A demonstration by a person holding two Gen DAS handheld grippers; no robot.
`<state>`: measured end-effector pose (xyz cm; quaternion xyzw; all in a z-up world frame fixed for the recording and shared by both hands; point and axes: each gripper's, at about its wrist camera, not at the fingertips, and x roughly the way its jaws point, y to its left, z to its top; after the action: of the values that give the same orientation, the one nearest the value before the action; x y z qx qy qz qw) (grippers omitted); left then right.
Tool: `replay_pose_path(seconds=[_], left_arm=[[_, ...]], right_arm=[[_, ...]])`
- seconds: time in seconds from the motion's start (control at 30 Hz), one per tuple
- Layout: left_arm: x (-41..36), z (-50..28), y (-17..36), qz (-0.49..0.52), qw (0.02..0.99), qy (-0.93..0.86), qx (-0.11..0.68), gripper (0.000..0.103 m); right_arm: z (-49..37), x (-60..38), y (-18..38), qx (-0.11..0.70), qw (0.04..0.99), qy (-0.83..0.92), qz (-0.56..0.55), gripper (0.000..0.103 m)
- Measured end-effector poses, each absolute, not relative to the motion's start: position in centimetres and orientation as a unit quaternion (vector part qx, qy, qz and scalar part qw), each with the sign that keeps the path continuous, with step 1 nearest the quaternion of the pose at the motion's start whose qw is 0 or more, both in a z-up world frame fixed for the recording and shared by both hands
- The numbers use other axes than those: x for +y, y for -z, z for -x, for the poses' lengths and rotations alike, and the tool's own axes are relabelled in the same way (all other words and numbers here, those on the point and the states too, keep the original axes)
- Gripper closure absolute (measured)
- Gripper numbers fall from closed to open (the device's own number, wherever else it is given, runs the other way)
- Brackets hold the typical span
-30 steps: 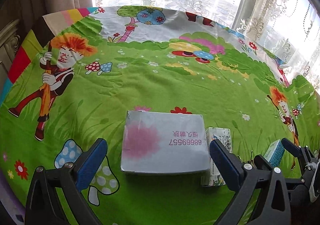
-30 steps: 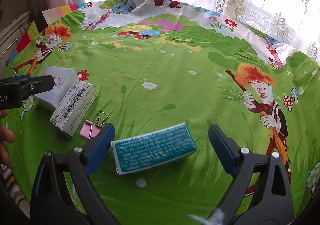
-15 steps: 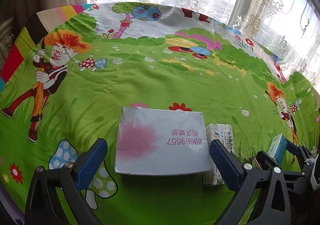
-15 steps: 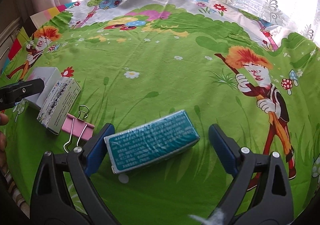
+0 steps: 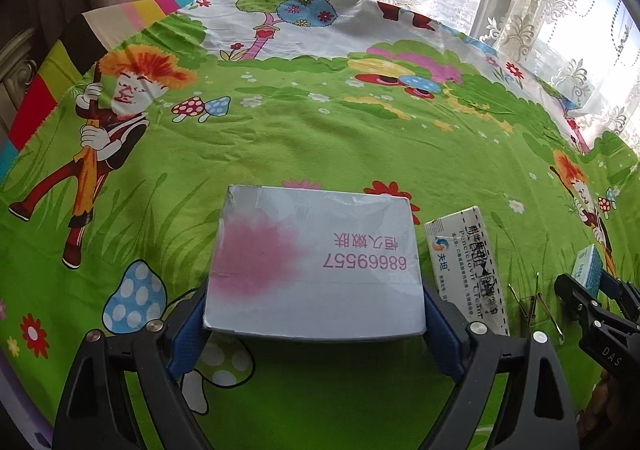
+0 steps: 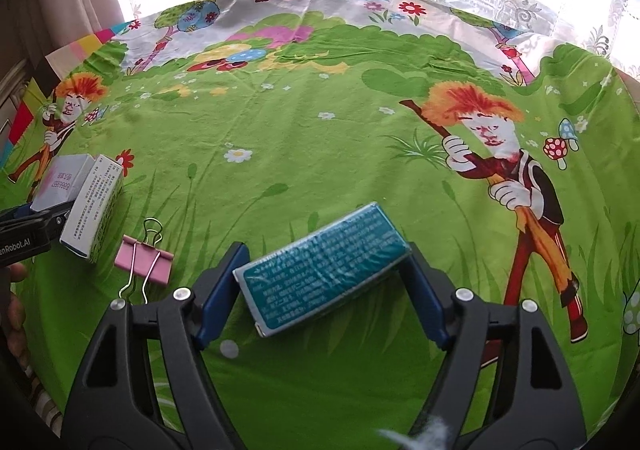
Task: Organize rigid objects
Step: 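Carry both boxes into the purple storage box and open both tools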
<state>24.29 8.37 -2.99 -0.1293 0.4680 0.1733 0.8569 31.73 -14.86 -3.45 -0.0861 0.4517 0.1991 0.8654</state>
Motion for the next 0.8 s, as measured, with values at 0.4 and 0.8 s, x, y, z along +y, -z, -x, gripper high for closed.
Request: replay_pose_path(seconds=[0.4, 0.8], left_arm=[[8.9, -20.3, 1.6, 0.143, 0.860, -0.183, 0.455, 0.012], [9.0, -15.1, 0.6, 0.173, 0.857, -0.193, 0.445, 0.012]], right_arm=[[-30.7, -14.8, 3.2, 0.463, 0.860, -0.198, 0.078, 0.024], [-27.2, -13.1, -1.1, 0.432, 0.873, -0.210, 0.078, 0.024]])
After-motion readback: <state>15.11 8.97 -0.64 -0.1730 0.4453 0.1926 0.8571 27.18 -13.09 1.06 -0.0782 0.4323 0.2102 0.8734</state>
